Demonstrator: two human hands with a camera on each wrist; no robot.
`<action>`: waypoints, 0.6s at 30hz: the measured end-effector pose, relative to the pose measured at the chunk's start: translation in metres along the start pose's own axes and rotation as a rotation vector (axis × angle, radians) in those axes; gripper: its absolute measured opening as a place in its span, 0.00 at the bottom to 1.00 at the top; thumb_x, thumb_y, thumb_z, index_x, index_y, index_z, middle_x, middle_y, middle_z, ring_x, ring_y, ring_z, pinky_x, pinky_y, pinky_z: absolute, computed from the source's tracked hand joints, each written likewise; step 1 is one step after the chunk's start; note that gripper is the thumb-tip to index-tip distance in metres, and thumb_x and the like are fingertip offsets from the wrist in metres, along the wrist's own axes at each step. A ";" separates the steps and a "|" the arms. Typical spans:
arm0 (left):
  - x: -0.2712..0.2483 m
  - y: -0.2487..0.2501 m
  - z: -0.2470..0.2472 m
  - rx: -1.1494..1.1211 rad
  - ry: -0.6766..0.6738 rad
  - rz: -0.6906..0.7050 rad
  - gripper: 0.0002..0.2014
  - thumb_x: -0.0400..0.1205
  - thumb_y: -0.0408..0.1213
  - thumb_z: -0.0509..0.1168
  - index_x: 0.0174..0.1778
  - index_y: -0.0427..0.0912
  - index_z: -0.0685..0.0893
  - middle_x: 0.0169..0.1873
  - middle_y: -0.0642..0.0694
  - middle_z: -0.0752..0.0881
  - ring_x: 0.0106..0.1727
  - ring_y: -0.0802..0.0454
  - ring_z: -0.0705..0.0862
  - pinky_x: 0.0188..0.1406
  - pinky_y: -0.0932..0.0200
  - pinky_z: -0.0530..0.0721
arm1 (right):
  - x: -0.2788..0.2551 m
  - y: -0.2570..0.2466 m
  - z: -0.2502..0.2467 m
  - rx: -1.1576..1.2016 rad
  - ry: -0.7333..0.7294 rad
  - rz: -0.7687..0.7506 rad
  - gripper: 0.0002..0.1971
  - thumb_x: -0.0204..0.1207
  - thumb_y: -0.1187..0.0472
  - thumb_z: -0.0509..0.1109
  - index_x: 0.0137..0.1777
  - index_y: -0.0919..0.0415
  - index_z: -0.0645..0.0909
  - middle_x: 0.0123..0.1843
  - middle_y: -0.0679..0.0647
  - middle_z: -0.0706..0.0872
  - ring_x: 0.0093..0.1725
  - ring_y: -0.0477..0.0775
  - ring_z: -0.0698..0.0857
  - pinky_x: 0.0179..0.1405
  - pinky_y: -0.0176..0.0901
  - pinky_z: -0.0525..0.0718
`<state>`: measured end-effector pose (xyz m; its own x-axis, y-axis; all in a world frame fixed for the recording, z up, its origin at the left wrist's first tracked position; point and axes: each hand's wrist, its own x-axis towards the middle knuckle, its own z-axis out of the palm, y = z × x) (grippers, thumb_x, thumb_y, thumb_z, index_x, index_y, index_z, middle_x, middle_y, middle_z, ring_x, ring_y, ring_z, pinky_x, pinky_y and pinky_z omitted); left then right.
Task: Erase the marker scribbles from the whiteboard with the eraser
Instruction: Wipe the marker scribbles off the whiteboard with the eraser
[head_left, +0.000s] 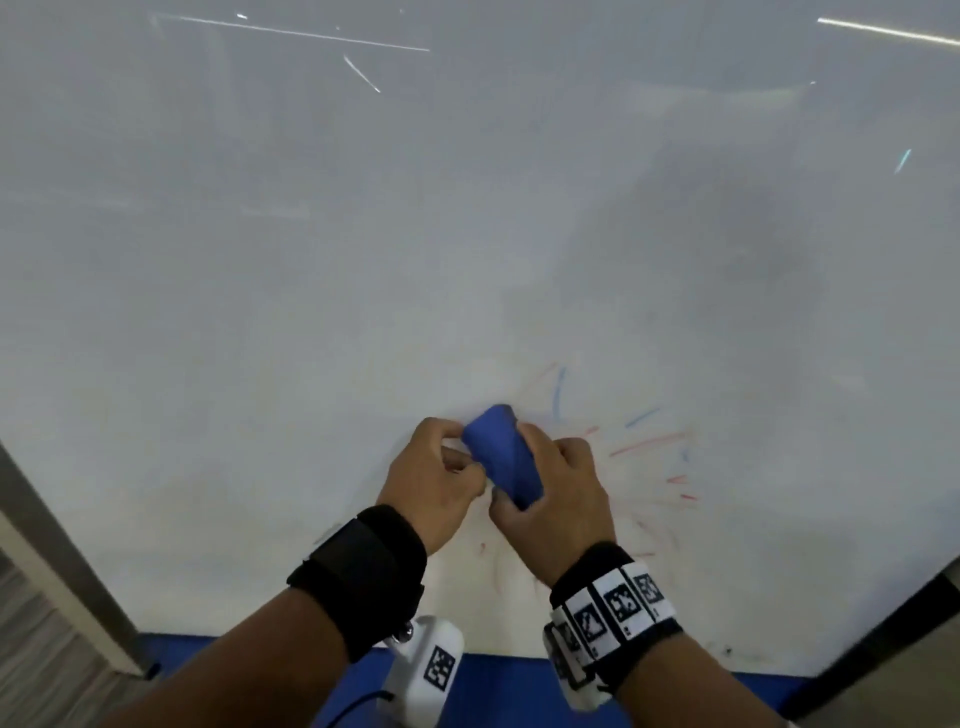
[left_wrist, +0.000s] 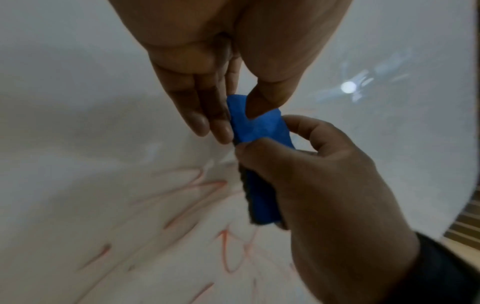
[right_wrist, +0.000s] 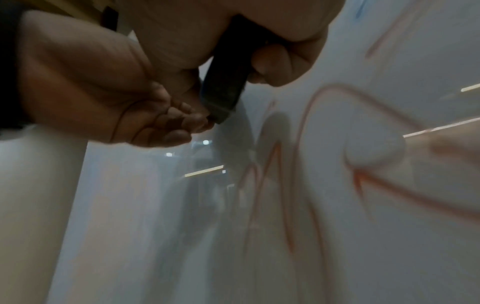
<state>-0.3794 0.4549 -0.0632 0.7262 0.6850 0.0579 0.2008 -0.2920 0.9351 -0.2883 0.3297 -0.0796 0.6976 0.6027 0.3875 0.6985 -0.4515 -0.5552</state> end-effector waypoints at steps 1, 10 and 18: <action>0.000 0.010 -0.001 -0.012 0.014 0.049 0.19 0.78 0.31 0.71 0.55 0.59 0.76 0.44 0.48 0.91 0.50 0.50 0.90 0.56 0.51 0.88 | 0.010 -0.001 -0.012 0.006 0.046 -0.018 0.37 0.67 0.49 0.77 0.77 0.42 0.69 0.53 0.45 0.68 0.45 0.50 0.79 0.45 0.38 0.80; 0.004 0.038 0.007 0.239 0.052 0.124 0.14 0.81 0.38 0.66 0.63 0.49 0.82 0.47 0.53 0.90 0.51 0.54 0.86 0.53 0.62 0.83 | 0.010 0.008 -0.019 -0.029 -0.059 0.022 0.42 0.73 0.42 0.71 0.82 0.36 0.50 0.57 0.43 0.65 0.43 0.46 0.77 0.43 0.39 0.80; -0.007 0.033 0.012 0.128 0.043 0.165 0.22 0.81 0.31 0.66 0.69 0.54 0.77 0.52 0.59 0.87 0.51 0.64 0.86 0.46 0.80 0.77 | 0.028 0.003 -0.031 -0.088 -0.042 -0.090 0.42 0.74 0.44 0.71 0.84 0.41 0.51 0.58 0.47 0.66 0.42 0.49 0.76 0.41 0.40 0.76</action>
<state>-0.3699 0.4320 -0.0371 0.7280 0.6479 0.2241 0.1653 -0.4832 0.8598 -0.2623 0.3250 -0.0476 0.6258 0.6696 0.4001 0.7702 -0.4494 -0.4526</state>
